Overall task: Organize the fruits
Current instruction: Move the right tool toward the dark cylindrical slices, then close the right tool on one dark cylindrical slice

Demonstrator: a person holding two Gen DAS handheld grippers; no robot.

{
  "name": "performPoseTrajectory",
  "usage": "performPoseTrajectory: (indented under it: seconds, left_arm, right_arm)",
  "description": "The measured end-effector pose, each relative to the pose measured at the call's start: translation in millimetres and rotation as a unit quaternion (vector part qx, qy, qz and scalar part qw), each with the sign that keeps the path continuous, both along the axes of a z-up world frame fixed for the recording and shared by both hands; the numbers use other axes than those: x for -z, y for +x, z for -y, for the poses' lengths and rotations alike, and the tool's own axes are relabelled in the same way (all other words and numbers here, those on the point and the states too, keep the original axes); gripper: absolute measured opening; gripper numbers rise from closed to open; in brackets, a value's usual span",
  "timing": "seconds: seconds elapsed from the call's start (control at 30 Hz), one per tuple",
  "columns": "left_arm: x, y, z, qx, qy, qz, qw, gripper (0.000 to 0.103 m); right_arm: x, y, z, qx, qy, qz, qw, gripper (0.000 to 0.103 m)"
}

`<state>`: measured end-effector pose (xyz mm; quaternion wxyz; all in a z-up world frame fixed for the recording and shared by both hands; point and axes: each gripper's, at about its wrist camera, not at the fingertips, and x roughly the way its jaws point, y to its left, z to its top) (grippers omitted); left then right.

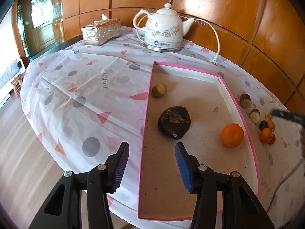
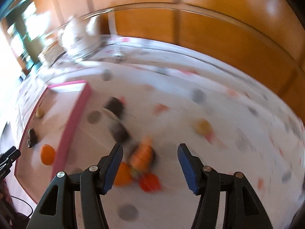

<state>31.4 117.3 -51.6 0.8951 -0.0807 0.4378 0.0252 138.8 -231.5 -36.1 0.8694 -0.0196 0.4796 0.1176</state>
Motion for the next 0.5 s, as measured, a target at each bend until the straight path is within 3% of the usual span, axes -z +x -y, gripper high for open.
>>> performPoseTrajectory:
  seconds: [0.23,0.43,0.47,0.5]
  left_arm:
    - [2.6,-0.7,-1.3,0.007,0.006,-0.002,1.0,0.051]
    - [3.9,-0.6,-4.8,0.005,0.0,-0.004,1.0,0.051]
    - [4.3,-0.4,-4.6,0.005,0.0,-0.005,1.0,0.051]
    - [4.6,-0.3,-4.6,0.005,0.0,-0.005,1.0,0.051]
  right_arm:
    - [15.6,48.0,-62.8,-0.076,-0.064,-0.013,0.995,0.062]
    - [37.4,74.0,-83.7,-0.081,-0.103,-0.037,0.991,0.062]
    - [39.8,76.2,-84.3,-0.081,-0.103,-0.039,0.991,0.061]
    - [41.1,77.0,-84.7,-0.079,-0.098,-0.038,0.991,0.051]
